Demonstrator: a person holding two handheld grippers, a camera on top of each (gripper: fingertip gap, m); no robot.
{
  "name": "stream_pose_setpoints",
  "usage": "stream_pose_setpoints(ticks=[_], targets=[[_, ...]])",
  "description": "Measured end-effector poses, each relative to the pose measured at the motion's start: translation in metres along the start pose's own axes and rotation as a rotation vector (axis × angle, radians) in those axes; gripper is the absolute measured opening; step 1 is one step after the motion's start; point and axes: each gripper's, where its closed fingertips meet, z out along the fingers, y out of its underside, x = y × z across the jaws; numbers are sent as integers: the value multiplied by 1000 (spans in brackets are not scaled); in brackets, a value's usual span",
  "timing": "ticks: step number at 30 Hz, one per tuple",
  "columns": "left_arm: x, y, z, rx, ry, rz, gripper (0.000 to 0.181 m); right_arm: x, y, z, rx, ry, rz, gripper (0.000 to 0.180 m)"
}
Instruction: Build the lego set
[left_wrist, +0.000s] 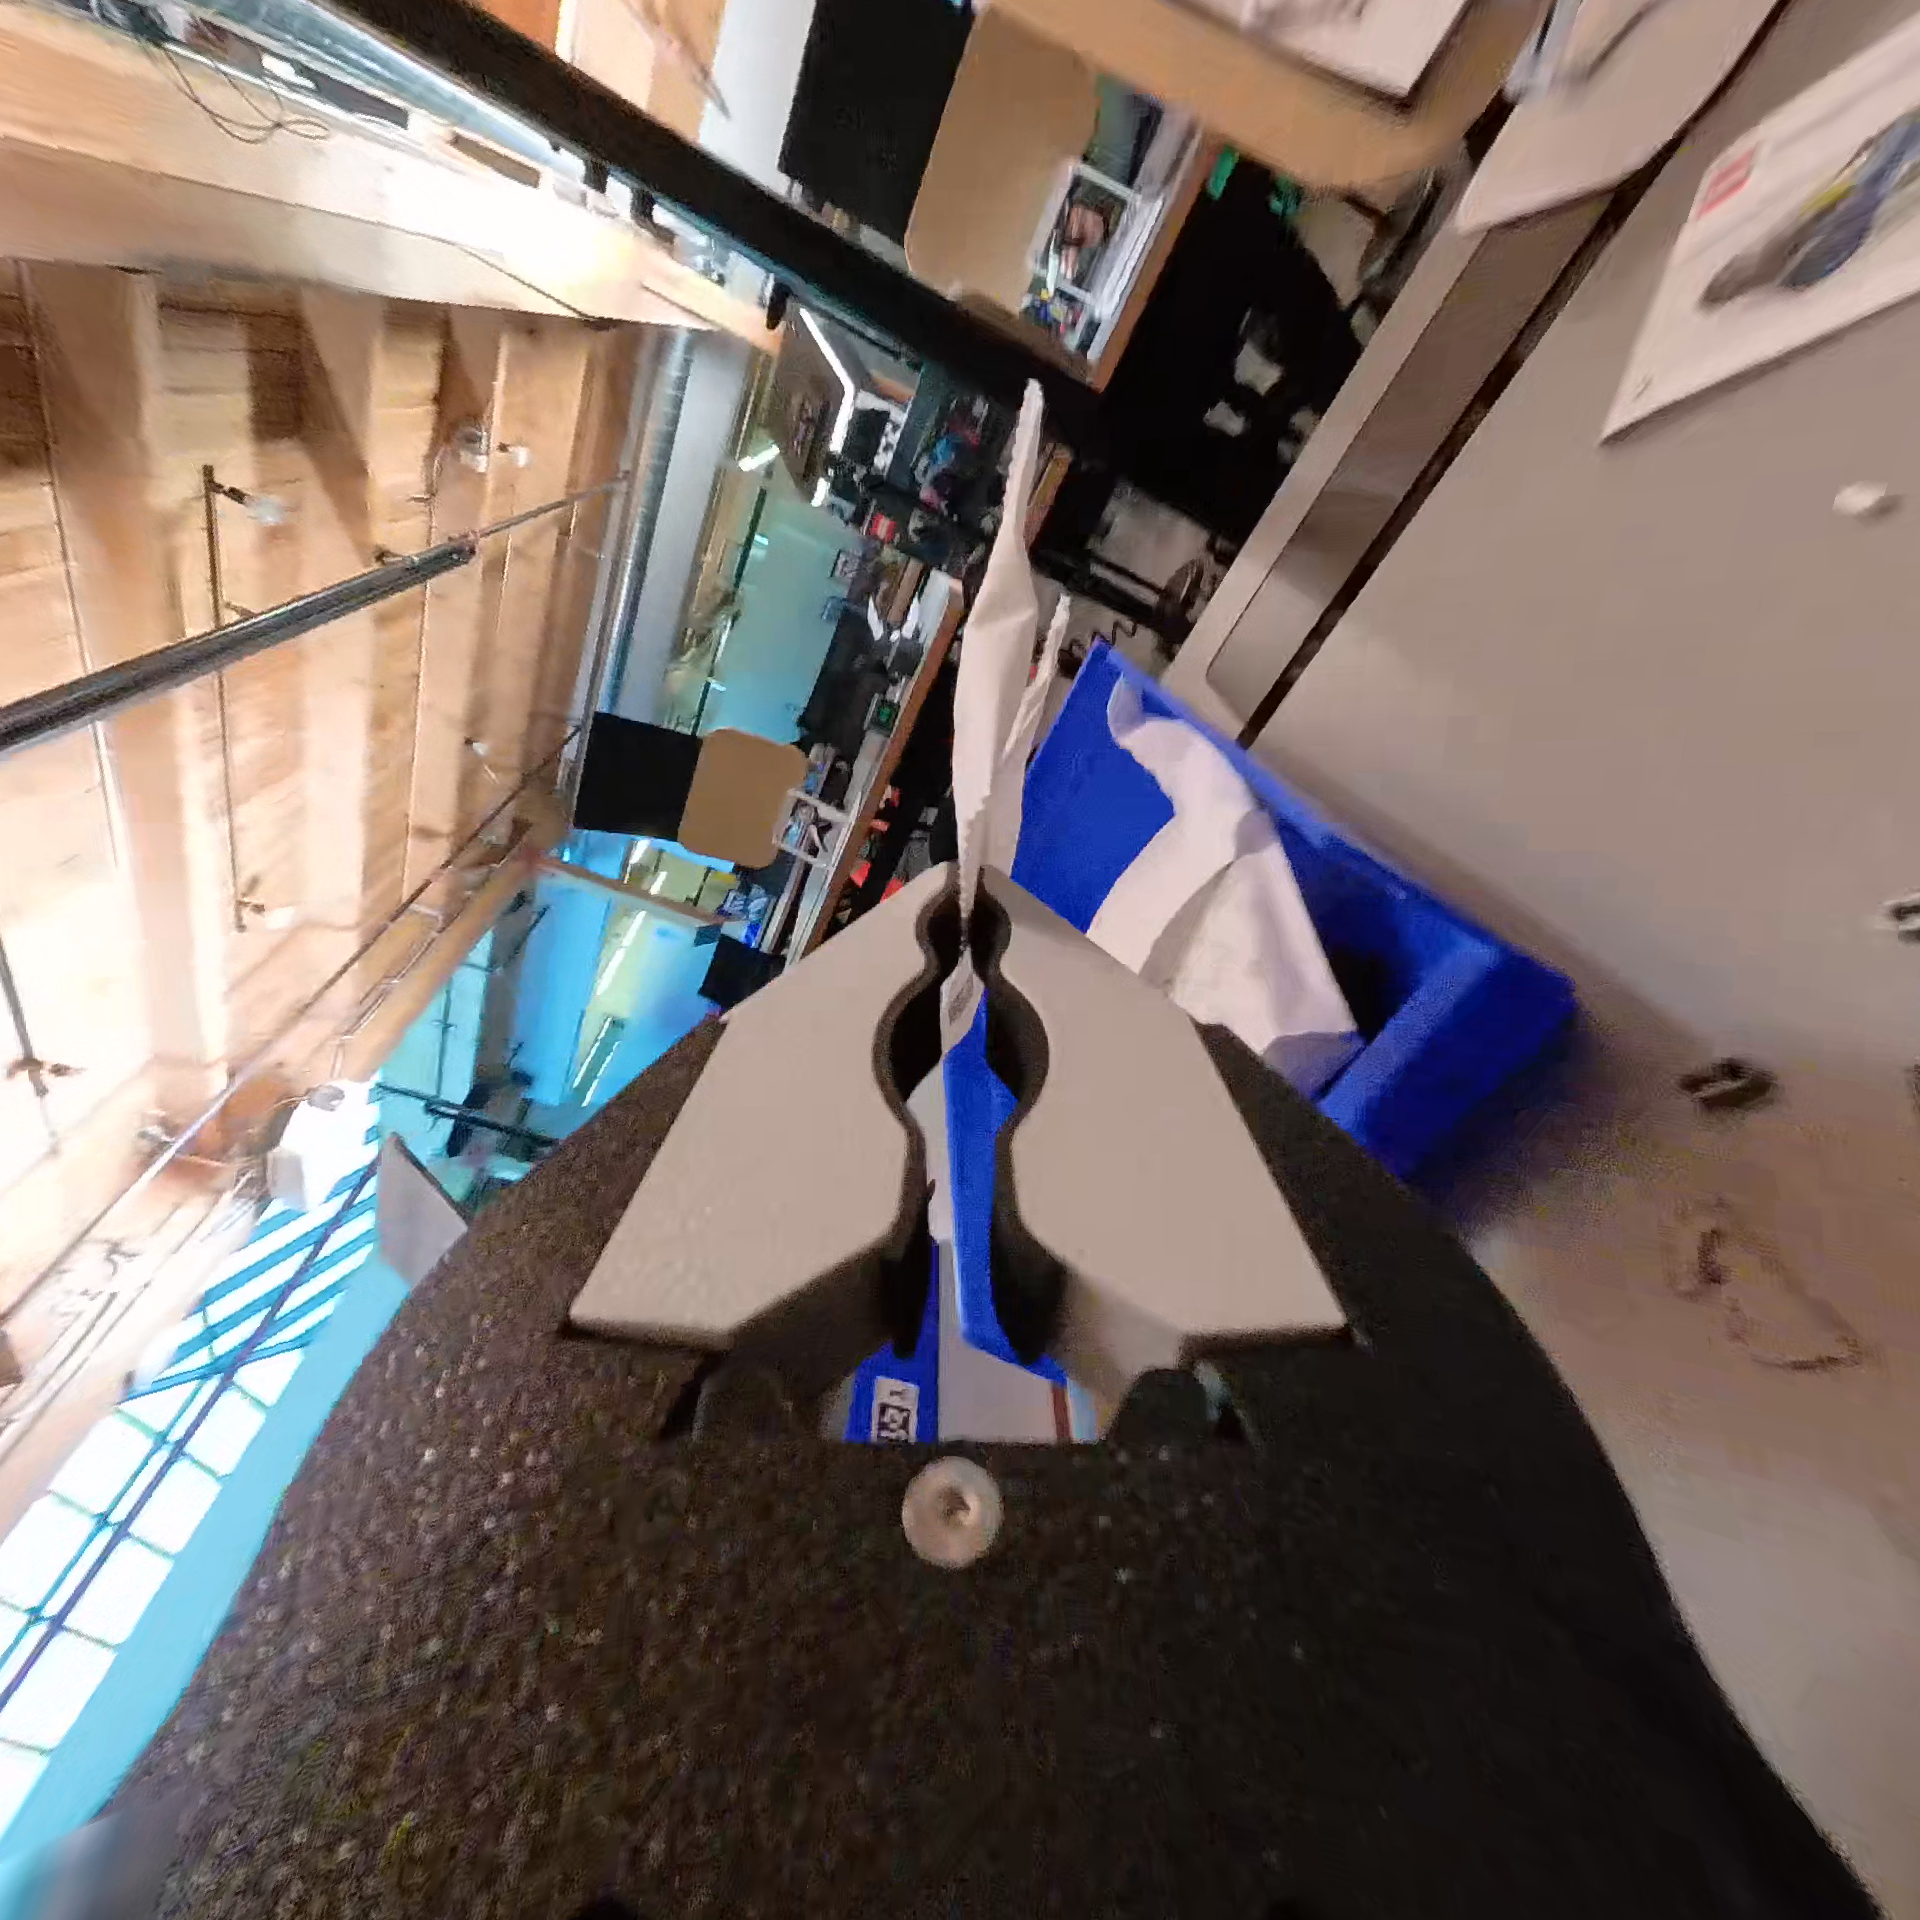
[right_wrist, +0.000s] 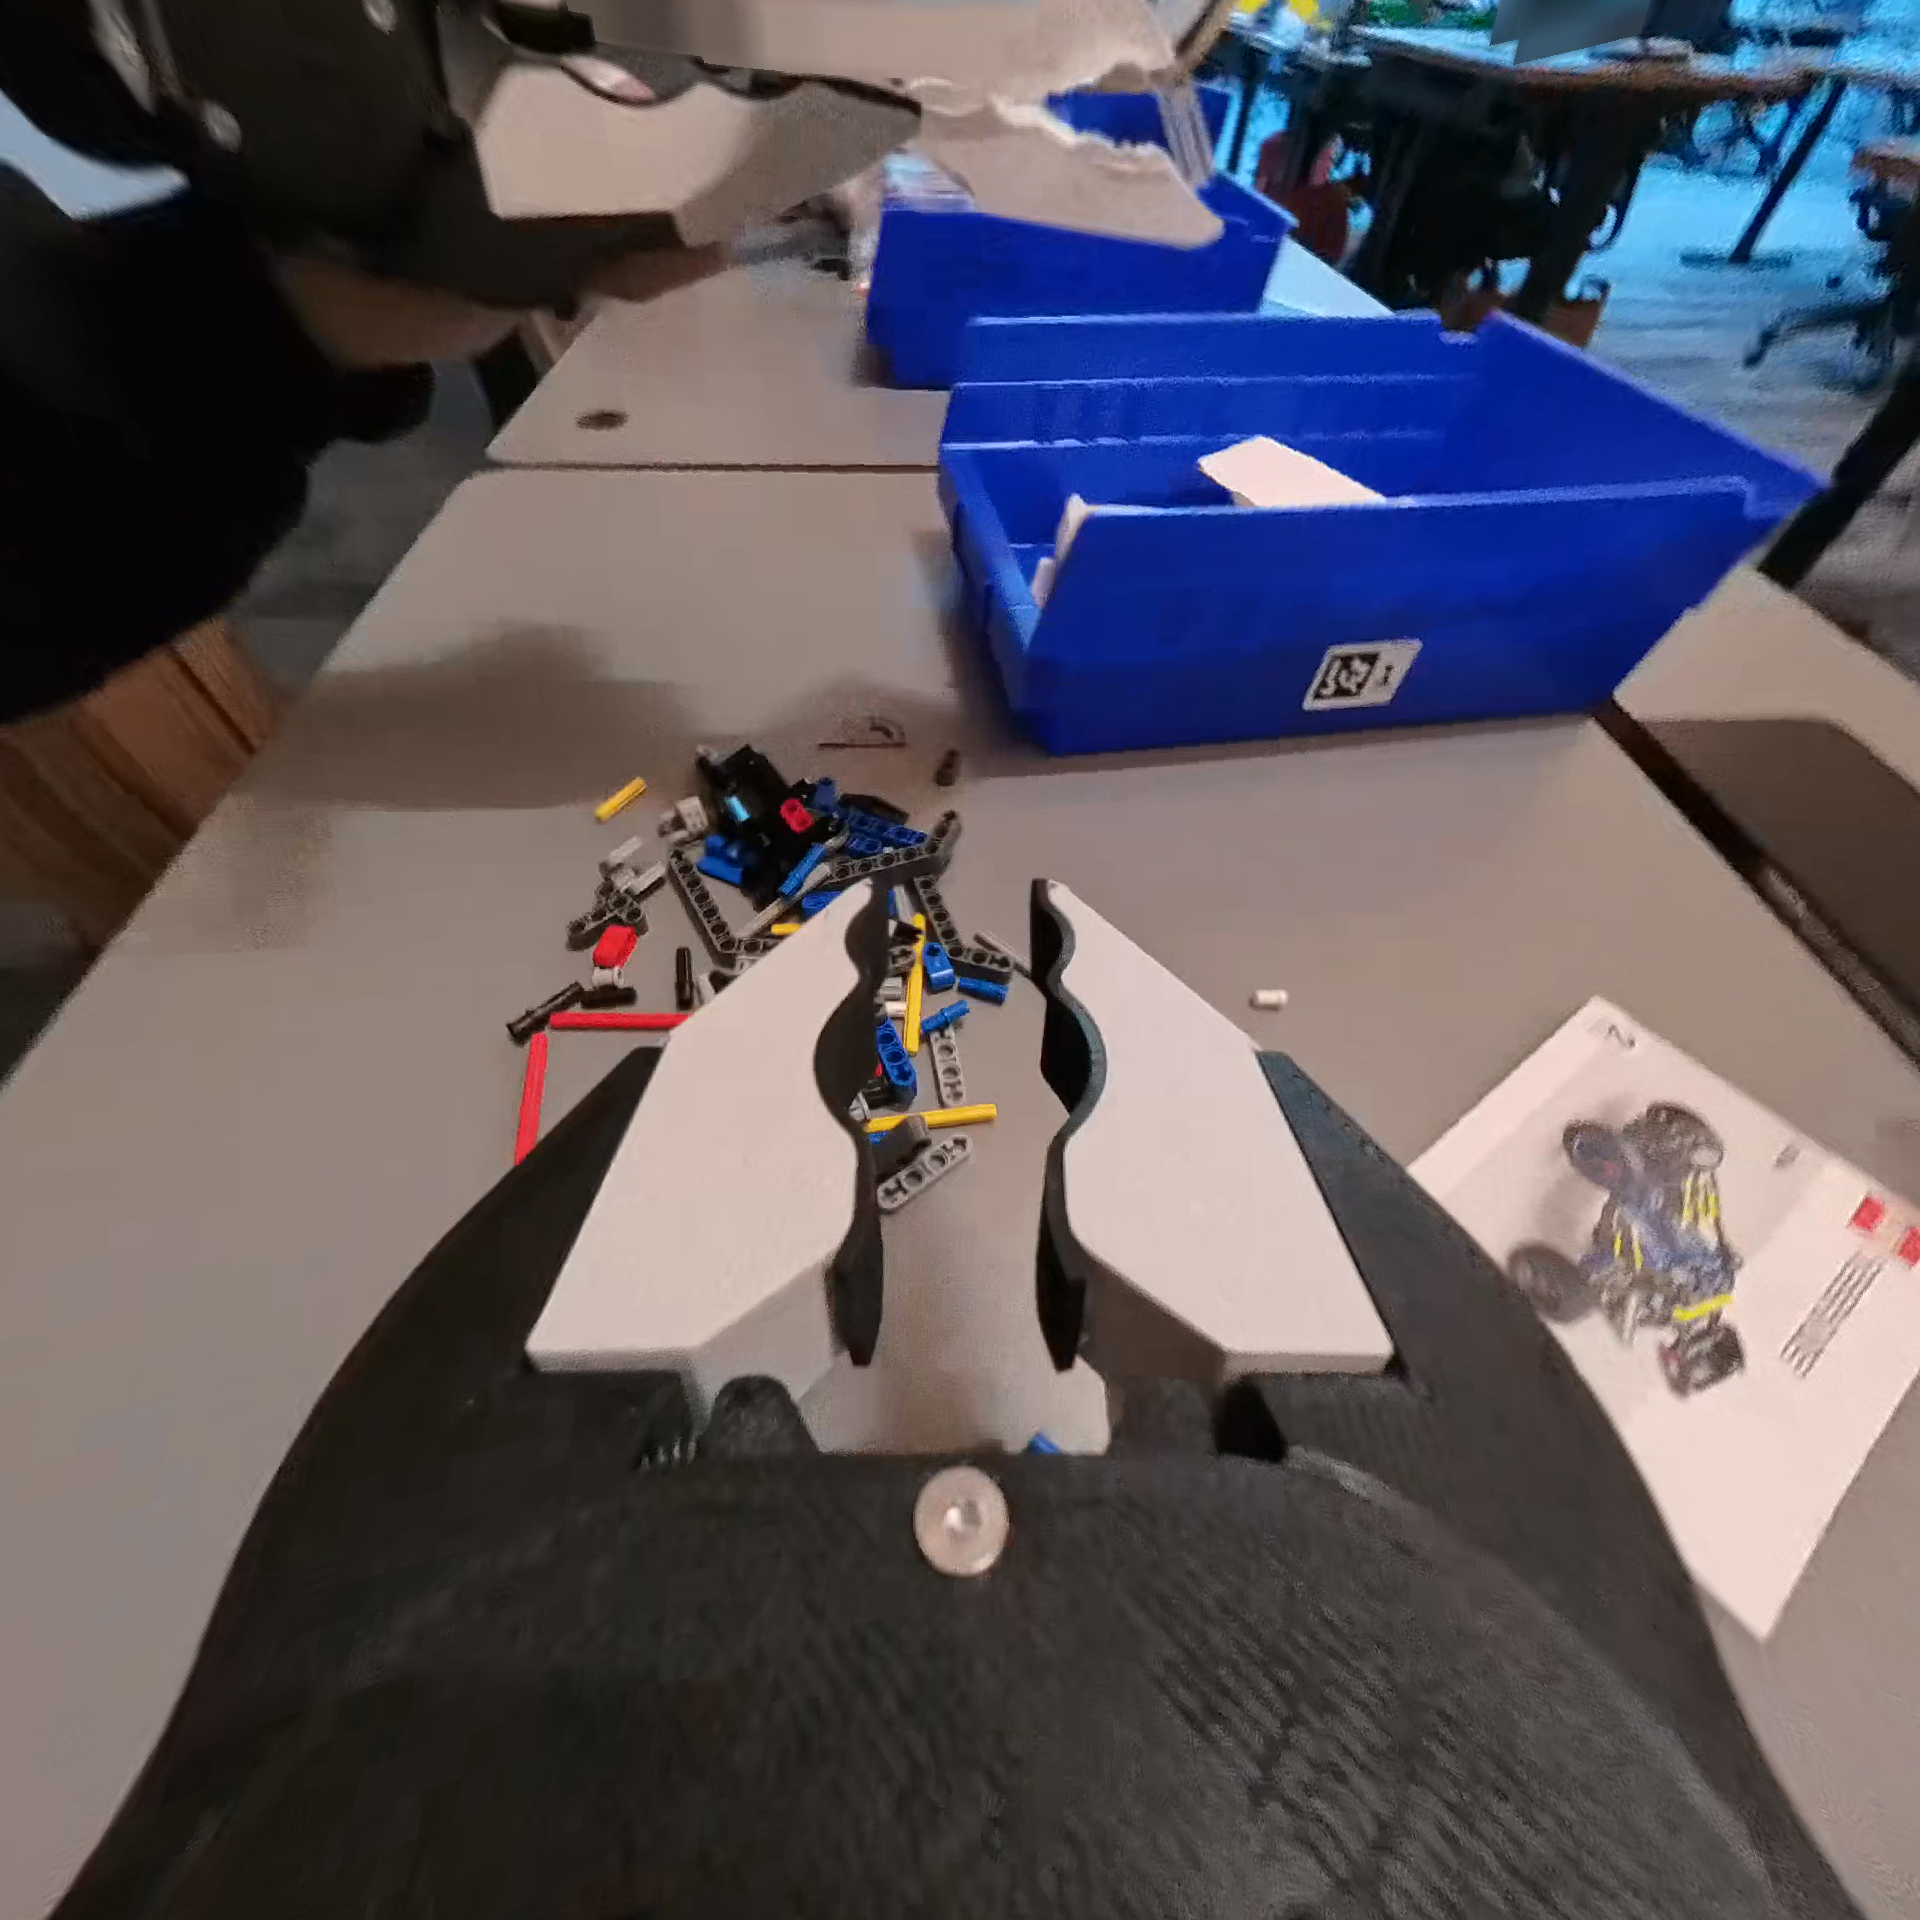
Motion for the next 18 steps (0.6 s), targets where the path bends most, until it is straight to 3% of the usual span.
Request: stream_pose_setpoints(ticks=[6, 8, 11, 14, 16, 18], targets=[[-9, 67, 97, -140, 28, 113, 0, 27, 11, -26, -60, 62, 144, 28], [-5, 87, 127, -189, 71, 74, 0, 34, 8, -37, -56, 83, 153, 28], [20, 105, 162, -229, 250, -62, 14, 45, 5, -49, -27, 127, 163, 26], [53, 117, 172, -308, 496, -258, 45, 47, 12, -51, -49, 118, 172, 26], [66, 104, 162, -233, 659, -258, 43, 46, 18, -51, -81, 112, 142, 26], [66, 103, 153, -214, 696, -179, 58, 46, 22, -53, -107, 115, 110, 27]])
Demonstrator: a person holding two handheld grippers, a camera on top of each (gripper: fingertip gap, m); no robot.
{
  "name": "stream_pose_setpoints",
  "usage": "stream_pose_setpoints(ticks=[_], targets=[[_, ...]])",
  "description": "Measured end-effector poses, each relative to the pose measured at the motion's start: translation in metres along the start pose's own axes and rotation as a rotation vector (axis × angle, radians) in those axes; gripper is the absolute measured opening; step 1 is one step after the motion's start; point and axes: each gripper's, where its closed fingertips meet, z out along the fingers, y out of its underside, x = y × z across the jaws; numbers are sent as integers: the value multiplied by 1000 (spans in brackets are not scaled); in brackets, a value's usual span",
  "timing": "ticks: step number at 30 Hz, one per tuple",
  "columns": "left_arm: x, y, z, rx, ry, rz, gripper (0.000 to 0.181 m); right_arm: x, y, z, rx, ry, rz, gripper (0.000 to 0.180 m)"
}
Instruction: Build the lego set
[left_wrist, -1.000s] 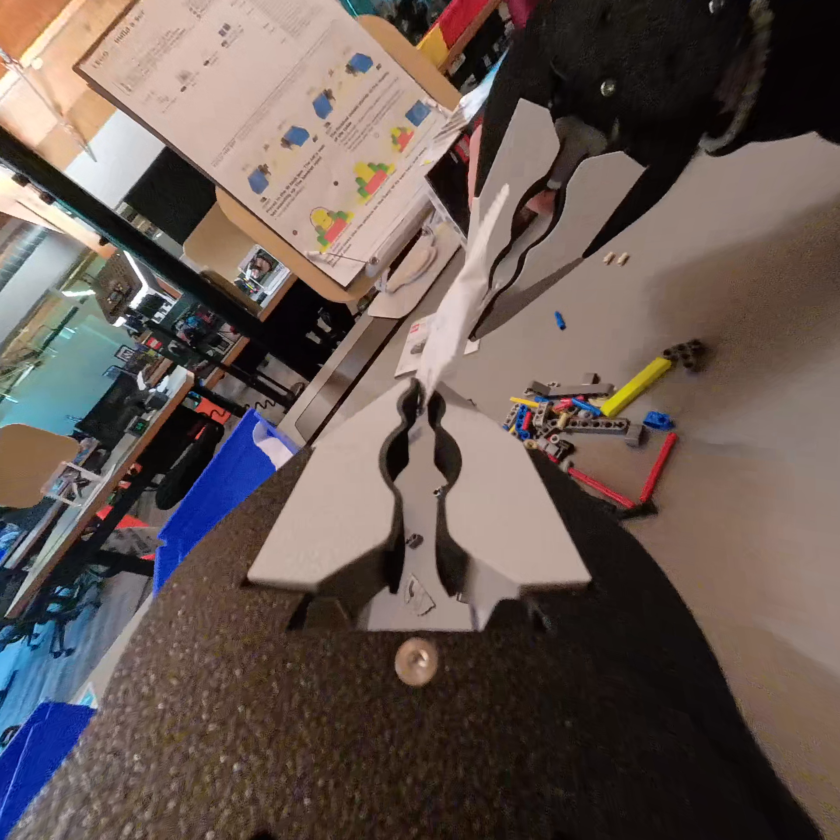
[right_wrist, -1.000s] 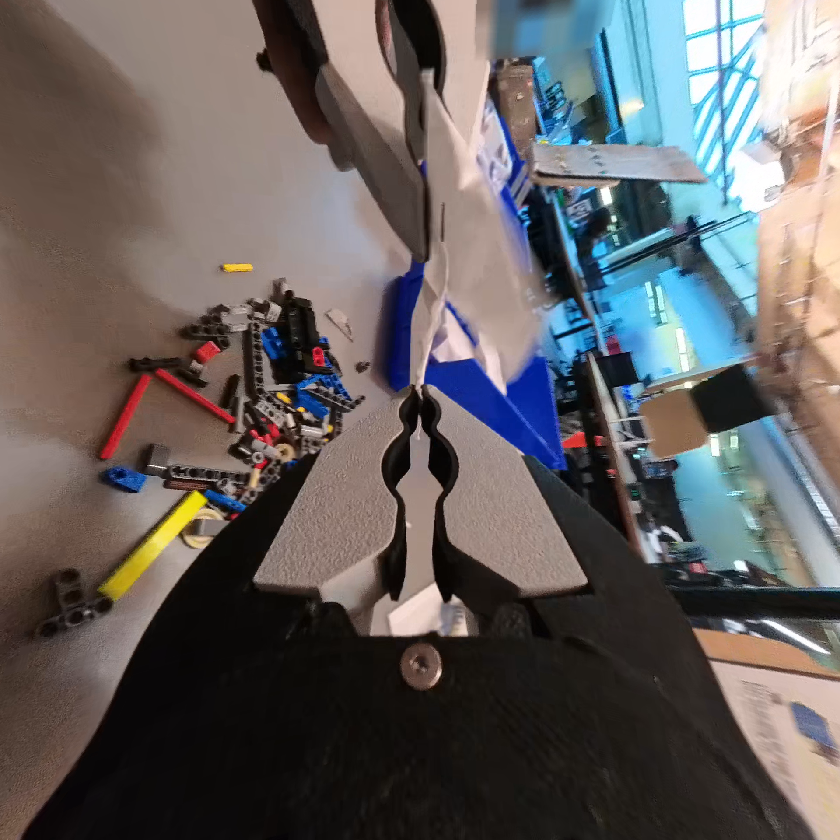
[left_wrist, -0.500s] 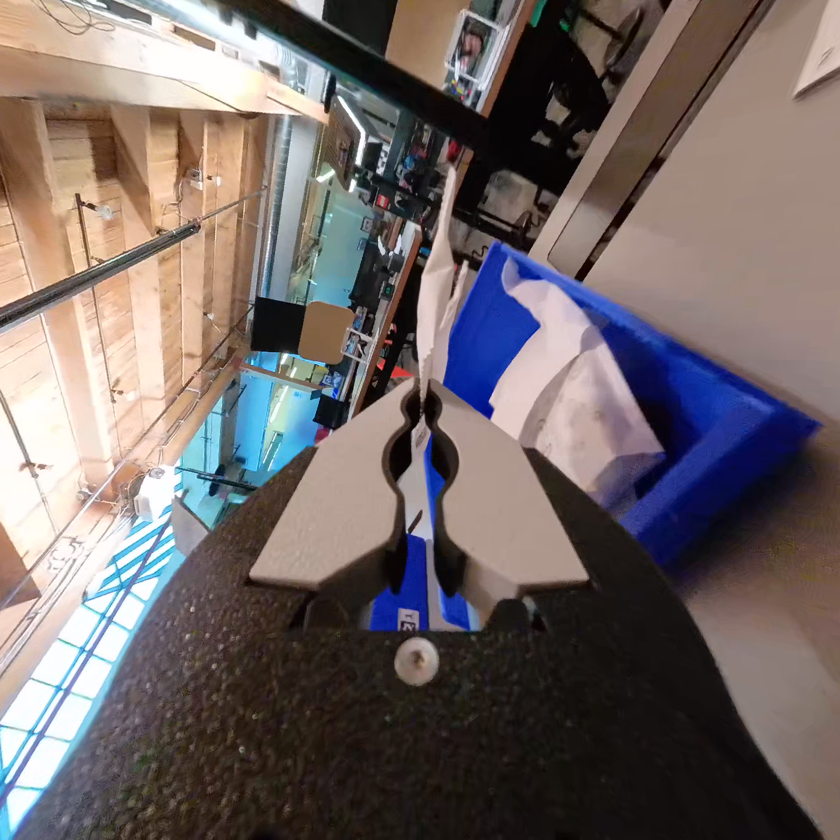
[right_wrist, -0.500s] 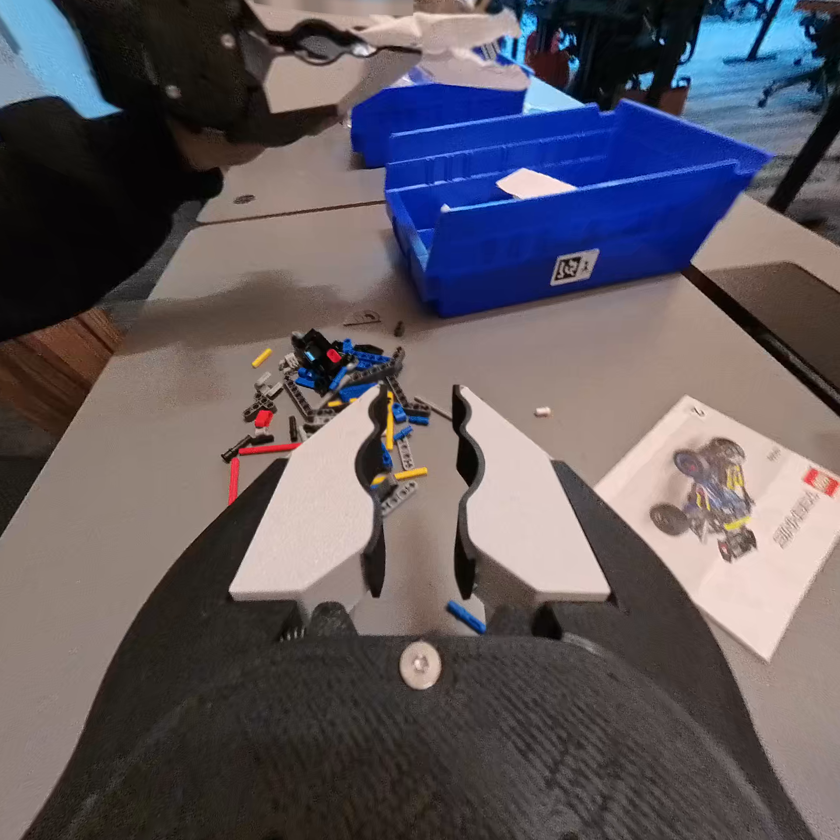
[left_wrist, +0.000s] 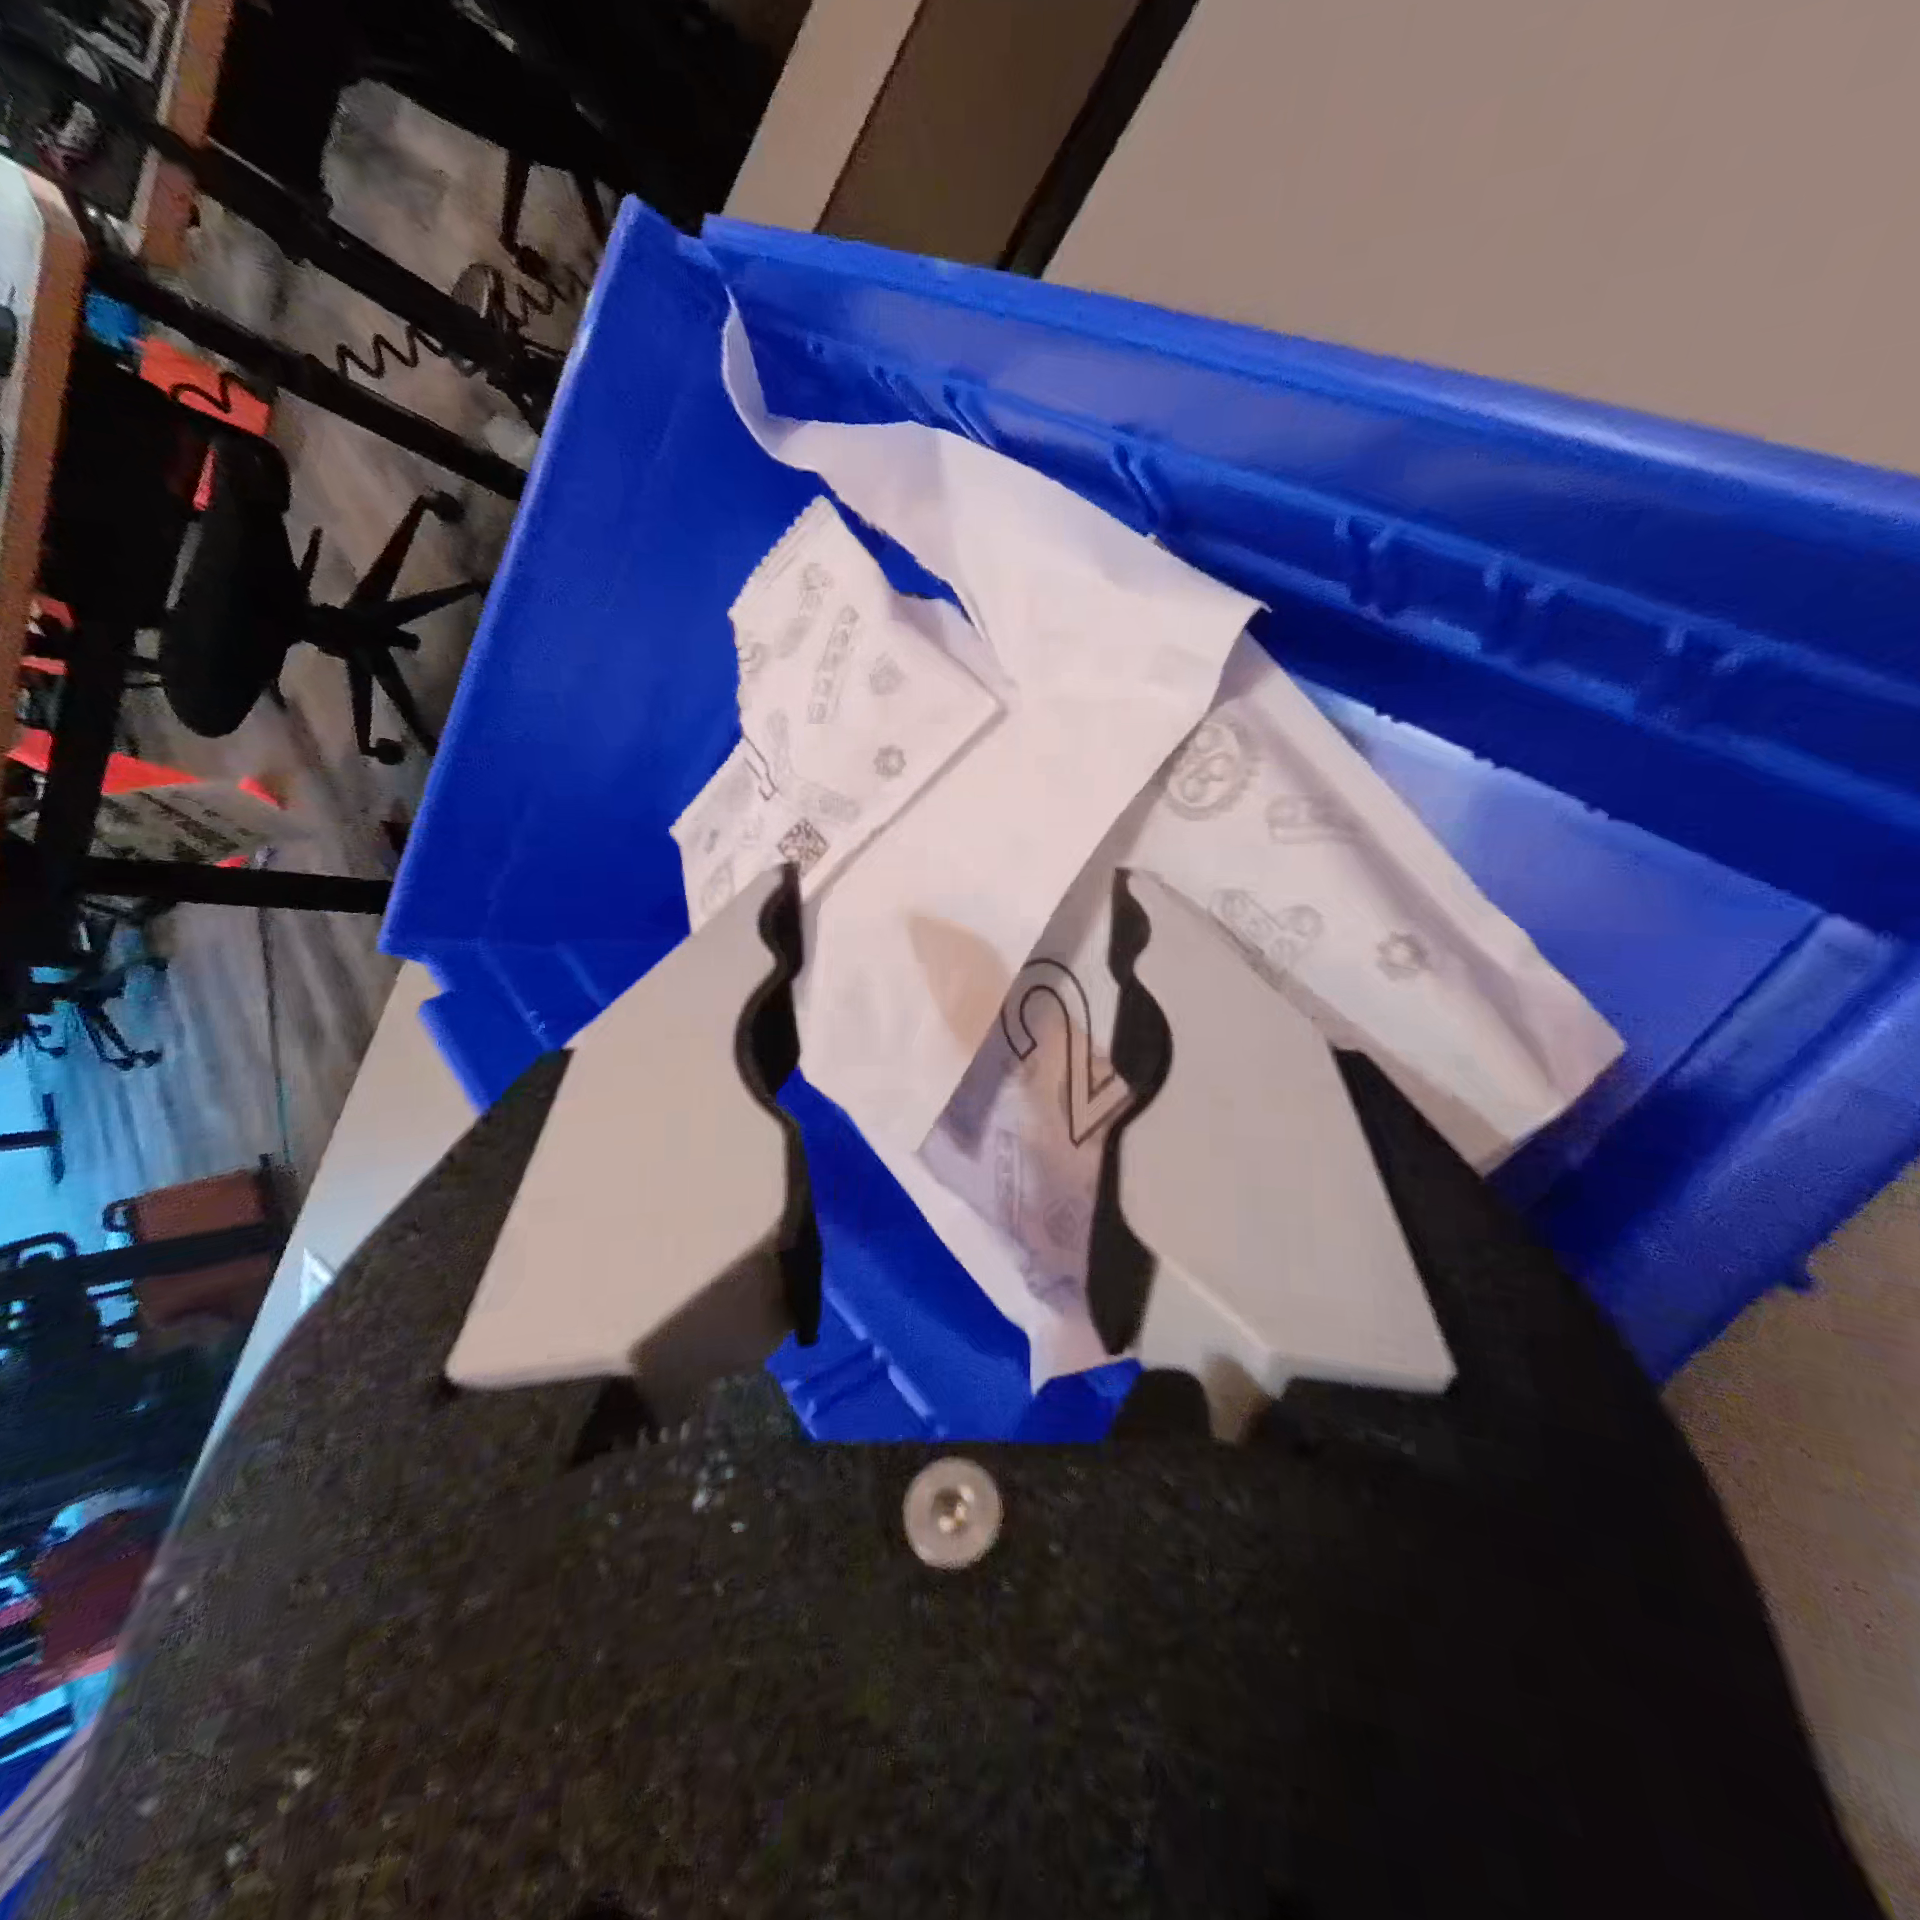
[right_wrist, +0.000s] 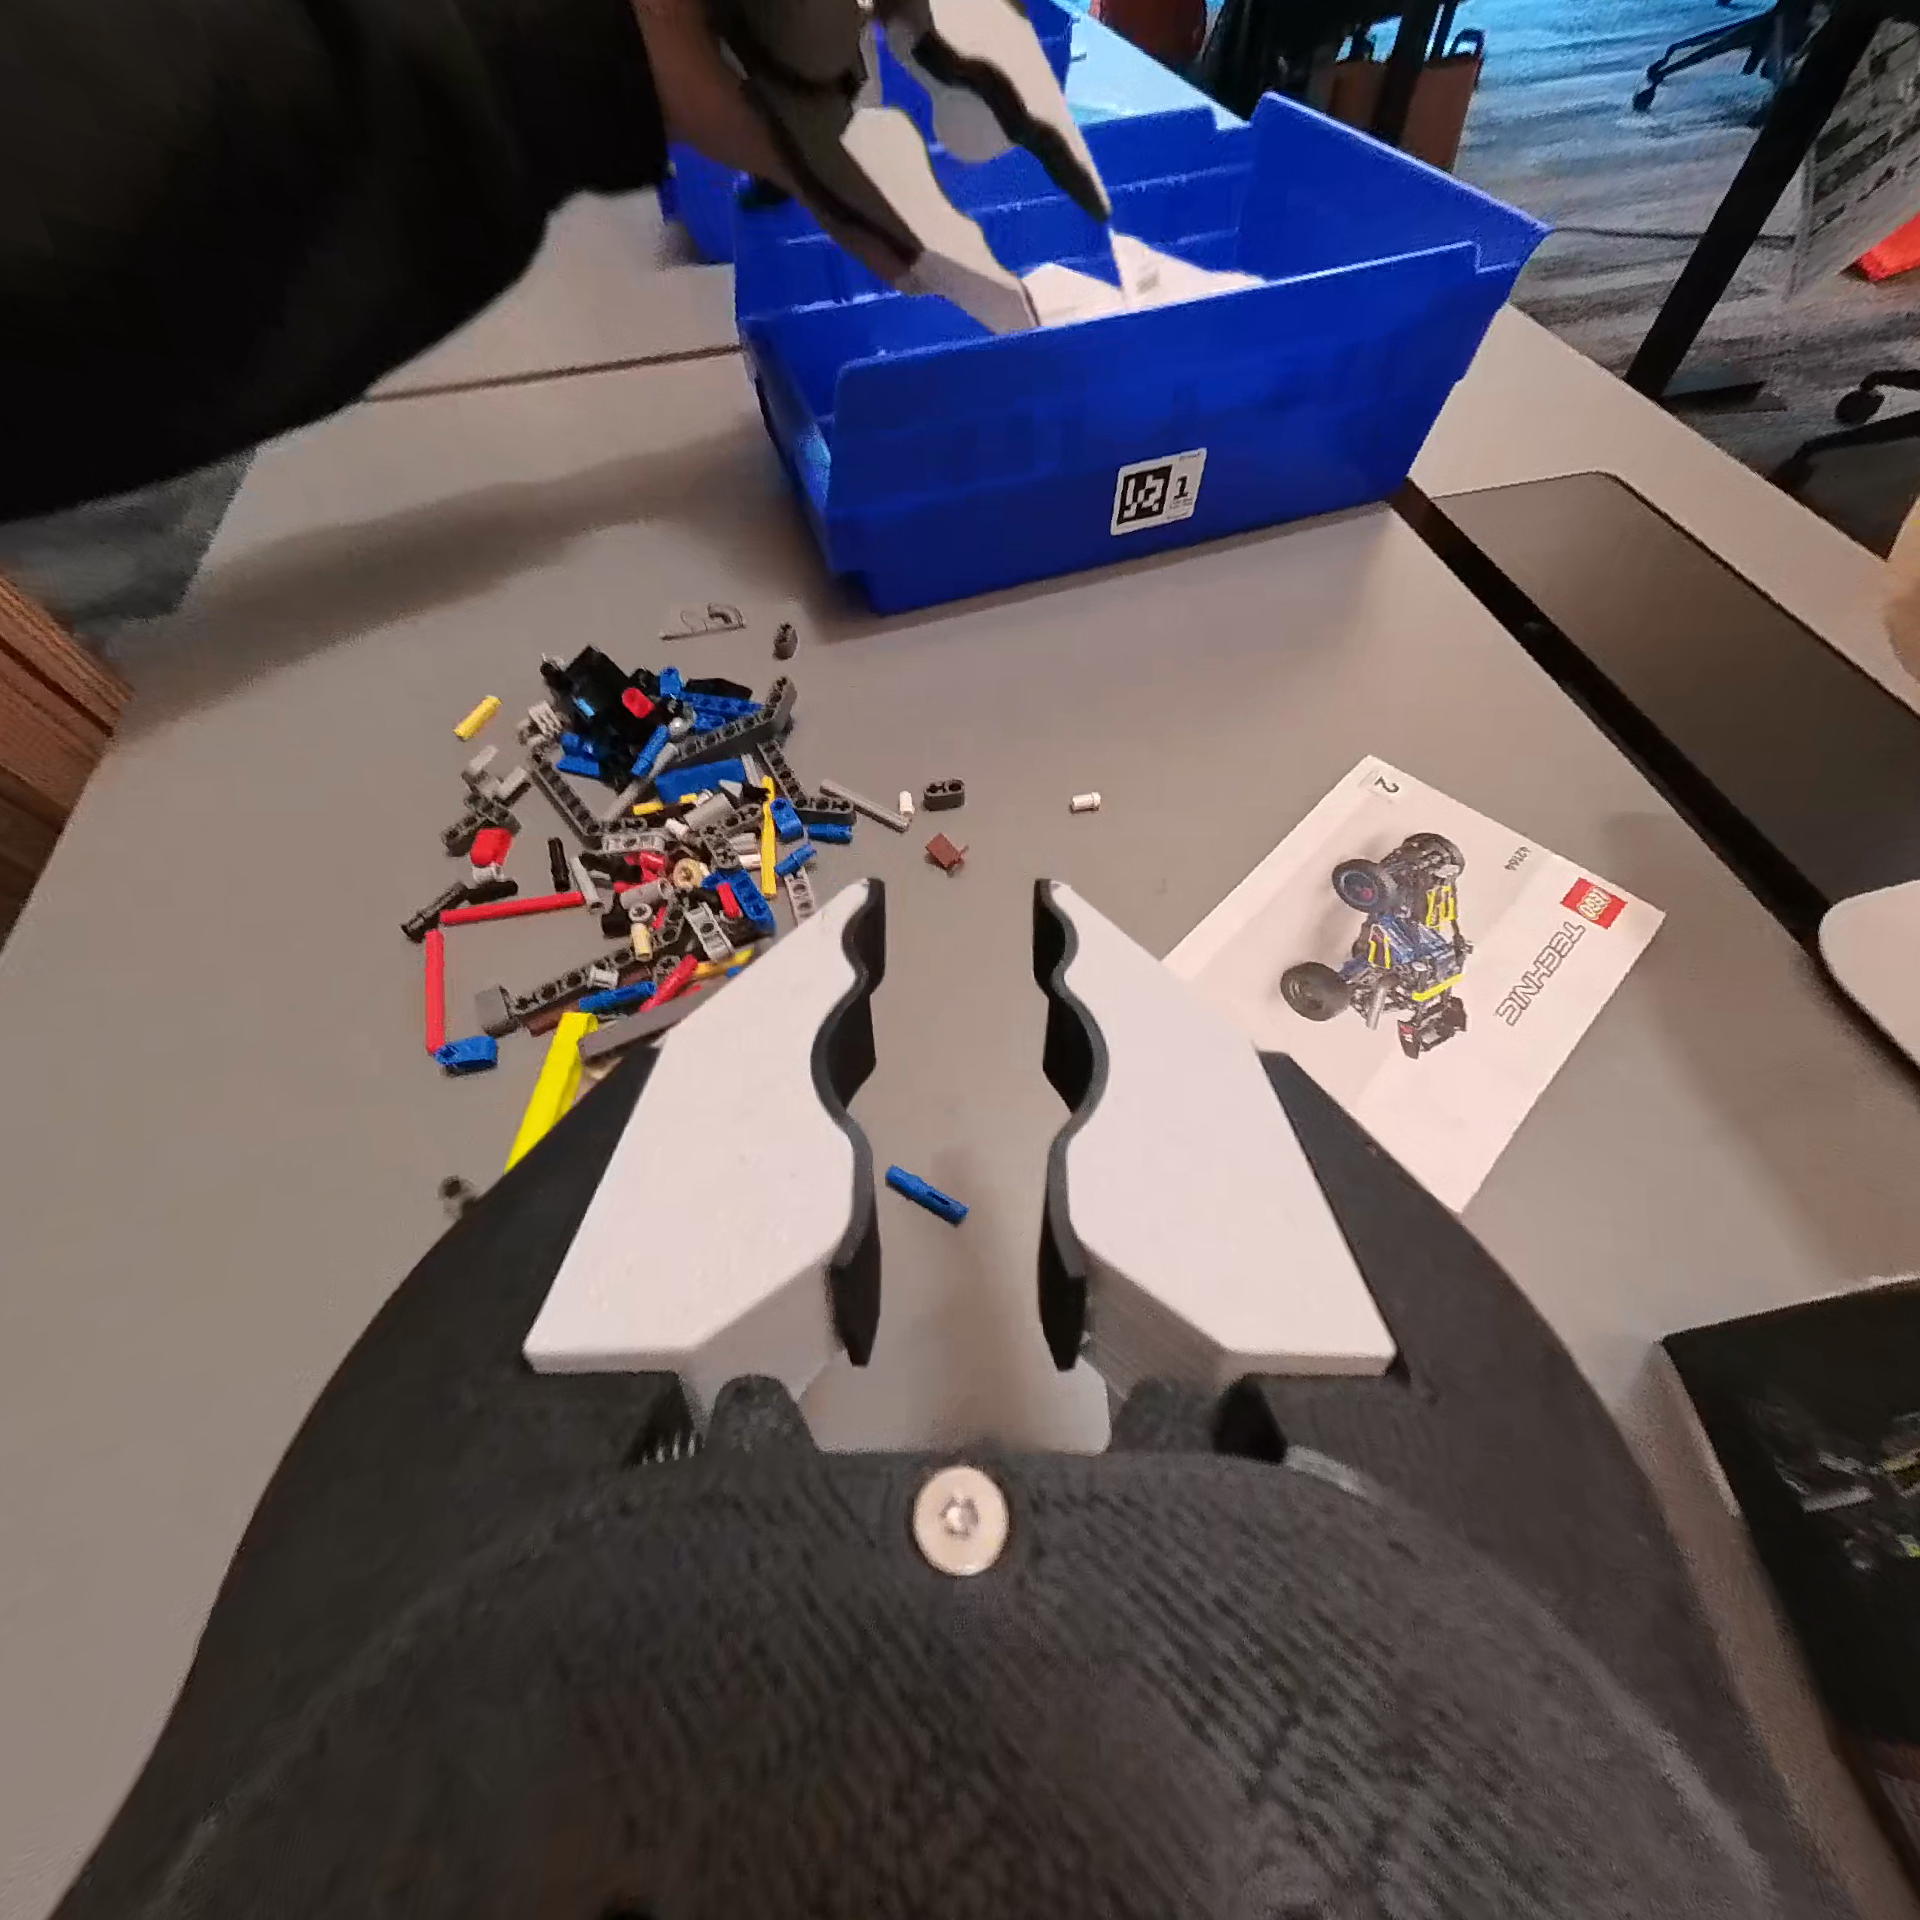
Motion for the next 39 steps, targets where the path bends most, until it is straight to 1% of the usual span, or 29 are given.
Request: stream_pose_setpoints(ticks=[1, 3, 4, 7, 8, 9, 10, 11, 12, 13, 14, 16, 18, 19, 21, 22, 24, 25, 26, 27, 29, 30, 31, 33, 34, 37, 39], targets=[[4, 3, -1, -24, 17, 37, 69, 2, 0, -1, -3, 8, -11, 27], [-1, 10, 2, -86, -33, 87, 70, 4, -1, -2, 0, 16, -18, 26], [-2, 11, 4, -103, -46, 101, 68, 4, -1, -1, 4, 14, -16, 26], [4, 4, 15, -102, -39, 173, 53, 4, -1, 2, 13, 7, -18, 25], [5, 3, 19, -111, -40, 211, 41, 2, 1, 3, 6, 2, -26, 25], [7, 5, 21, -137, -36, 249, 24, 2, 3, 5, -7, 0, -34, 25], [7, 8, 23, -168, -36, 287, 20, 2, 6, 5, -21, 4, -43, 25], [0, 8, 23, -179, -76, 310, 5, 3, 8, 5, -32, 9, -51, 25], [-14, 6, 20, -174, -153, 300, 0, 4, 9, 5, -36, 16, -58, 25], [-28, 3, 15, -154, -212, 241, 0, 6, 9, 4, -37, 23, -62, 25], [-43, 0, 9, -113, -258, 129, 0, 7, 8, 3, -35, 29, -61, 25], [-75, -4, -7, -1, -348, -166, 0, 8, 7, 2, -24, 34, -52, 24], [-103, 13, -17, 46, -413, -514, 0, 9, 5, 1, -15, 35, -50, 23], [-110, 24, -19, 65, -421, -708, 0, 9, 6, 1, -16, 34, -50, 23], [-111, 33, -17, 161, -351, -1064, 0, 10, 9, 3, -30, 34, -50, 23], [-110, 39, -16, 159, -336, -1188, 0, 10, 11, 3, -37, 35, -51, 23], [-106, 42, -17, 206, -331, -1316, 0, 10, 12, 4, -45, 33, -54, 23], [-102, 40, -16, 243, -322, -1370, 0, 9, 11, 4, -43, 32, -56, 23], [-96, 35, -13, 263, -304, -1371, 0, 8, 10, 4, -40, 29, -59, 23], [-88, 34, -9, 236, -300, -1332, 0, 7, 10, 4, -39, 25, -60, 23], [-83, 45, -9, 132, -388, -1222, 0, 6, 9, 4, -39, 22, -63, 23], [-88, 51, -15, 118, -450, -1203, 0, 5, 9, 5, -37, 21, -65, 23], [-90, 49, -21, 164, -448, -1233, 0, 4, 8, 5, -37, 17, -69, 23], [-84, 32, -24, 283, -300, -1395, 0, 1, 6, 4, -38, 12, -87, 23], [-83, 31, -24, 288, -279, -1424, 0, 1, 6, 4, -37, 13, -96, 23], [-86, 56, -23, 168, -388, -1418, 0, 0, 5, 3, -29, 8, -87, 23], [-76, 71, -12, 47, -393, -1373, 0, 0, 2, 3, -16, 5, -79, 22]])
